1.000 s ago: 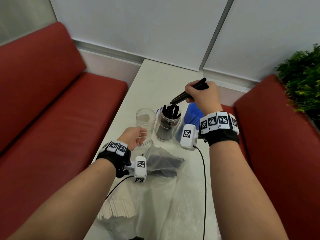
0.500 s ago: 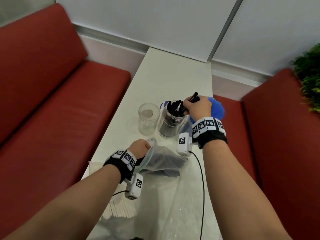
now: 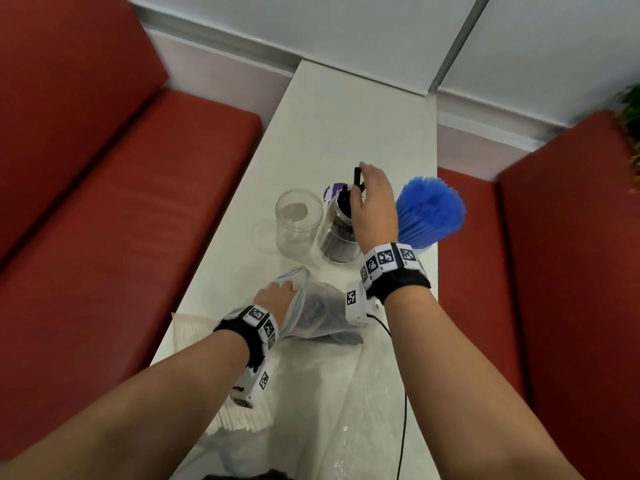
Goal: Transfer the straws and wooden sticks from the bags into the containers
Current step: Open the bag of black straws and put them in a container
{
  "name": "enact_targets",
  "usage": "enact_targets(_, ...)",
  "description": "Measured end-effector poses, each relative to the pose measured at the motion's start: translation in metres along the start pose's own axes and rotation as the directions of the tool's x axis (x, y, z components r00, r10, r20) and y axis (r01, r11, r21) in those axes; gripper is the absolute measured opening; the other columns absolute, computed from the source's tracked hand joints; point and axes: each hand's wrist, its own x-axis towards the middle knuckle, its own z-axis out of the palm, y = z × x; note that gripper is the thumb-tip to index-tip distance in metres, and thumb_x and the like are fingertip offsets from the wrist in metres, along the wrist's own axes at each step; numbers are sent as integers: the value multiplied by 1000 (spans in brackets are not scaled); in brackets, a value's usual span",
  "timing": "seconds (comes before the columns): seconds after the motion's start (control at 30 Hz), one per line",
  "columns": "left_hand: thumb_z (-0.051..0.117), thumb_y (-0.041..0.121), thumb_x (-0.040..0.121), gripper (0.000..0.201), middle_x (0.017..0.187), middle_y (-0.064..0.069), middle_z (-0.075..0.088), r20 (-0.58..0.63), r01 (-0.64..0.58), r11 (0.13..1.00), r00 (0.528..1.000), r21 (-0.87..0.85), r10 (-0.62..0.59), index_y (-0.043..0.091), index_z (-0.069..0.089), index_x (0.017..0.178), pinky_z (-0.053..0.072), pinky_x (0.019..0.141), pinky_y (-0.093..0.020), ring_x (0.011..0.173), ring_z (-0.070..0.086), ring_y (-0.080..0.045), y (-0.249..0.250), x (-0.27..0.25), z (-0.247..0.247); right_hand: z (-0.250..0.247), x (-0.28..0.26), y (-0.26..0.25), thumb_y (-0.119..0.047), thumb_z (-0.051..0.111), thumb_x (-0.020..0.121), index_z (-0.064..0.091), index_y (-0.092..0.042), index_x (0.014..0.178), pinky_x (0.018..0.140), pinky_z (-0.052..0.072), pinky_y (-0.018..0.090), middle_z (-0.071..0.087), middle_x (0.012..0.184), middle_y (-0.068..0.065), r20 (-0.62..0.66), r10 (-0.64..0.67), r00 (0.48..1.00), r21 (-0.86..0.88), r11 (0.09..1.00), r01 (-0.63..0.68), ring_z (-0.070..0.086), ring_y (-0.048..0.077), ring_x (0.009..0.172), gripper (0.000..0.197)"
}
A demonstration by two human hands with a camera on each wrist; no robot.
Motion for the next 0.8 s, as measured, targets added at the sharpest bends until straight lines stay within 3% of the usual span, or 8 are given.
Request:
enact_targets(0.13,42,26,100,33,129,-10,57,11,4,996,1000,91,-5,12,50,128,44,95,-39,118,55,-32,0,1,1,15,-18,4,-22,41,107,0,-11,162,128,2,45,1,171,10,101,26,995,-128,992,-13,-3,31,157,69)
enact_targets(0.3,45,35,97,36,114,-4,66,-40,-16,995,999,95,20,17,51,127,45,89,-35,107,62,-29,0,-2,-2,14,-12,-5,-20,40,104,-2,-8,162,127,-1,48,-6,170,12,-61,-106,993,-215,972,90,-6,34,157,71)
enact_targets(0.37,45,31,97,32,109,-3,66,-58,-30,999,998,42,32,19,48,127,47,87,-35,101,65,-28,2,-5,-5,15,-8,-4,-23,33,107,0,-8,162,127,-4,48,-6,170,10,7,-126,992,-360,925,120,-7,31,157,66)
enact_targets(0.5,47,13,99,18,117,-7,62,35,-18,1000,999,0,18,29,43,91,47,87,-32,105,61,-25,-3,-10,-15,18,-20,5,-33,25,111,6,-10,162,127,2,49,4,171,8,268,91,959,-466,883,46,-3,27,158,59)
enact_targets(0.57,43,17,101,9,110,-3,55,57,-22,999,998,30,20,25,46,103,44,92,-30,97,56,-19,-2,-13,-21,14,-25,3,-30,31,109,6,-8,162,127,1,48,4,171,10,219,68,973,-380,925,21,-3,29,157,62)
enact_targets(0.63,39,24,103,29,114,3,59,40,-9,996,999,91,5,16,45,130,43,94,-33,100,59,-19,2,-15,-26,9,-30,-4,-19,37,106,10,-6,161,128,4,45,9,170,13,77,-28,997,-223,974,45,2,30,157,63)
enact_targets(0.7,42,23,101,44,111,1,67,13,-5,986,1000,168,3,17,34,144,44,85,-34,100,65,-23,5,-21,-36,3,-36,-14,-9,40,102,24,-10,159,126,19,42,29,165,13,25,-27,999,23,999,27,21,29,154,59)
enact_targets(0.8,43,17,98,51,111,-3,67,24,-34,969,999,245,29,14,29,147,44,79,-35,100,66,-26,9,-30,-58,-6,-50,-29,-3,41,101,56,-16,143,107,48,39,65,137,7,268,2,963,249,966,-71,60,22,126,47)
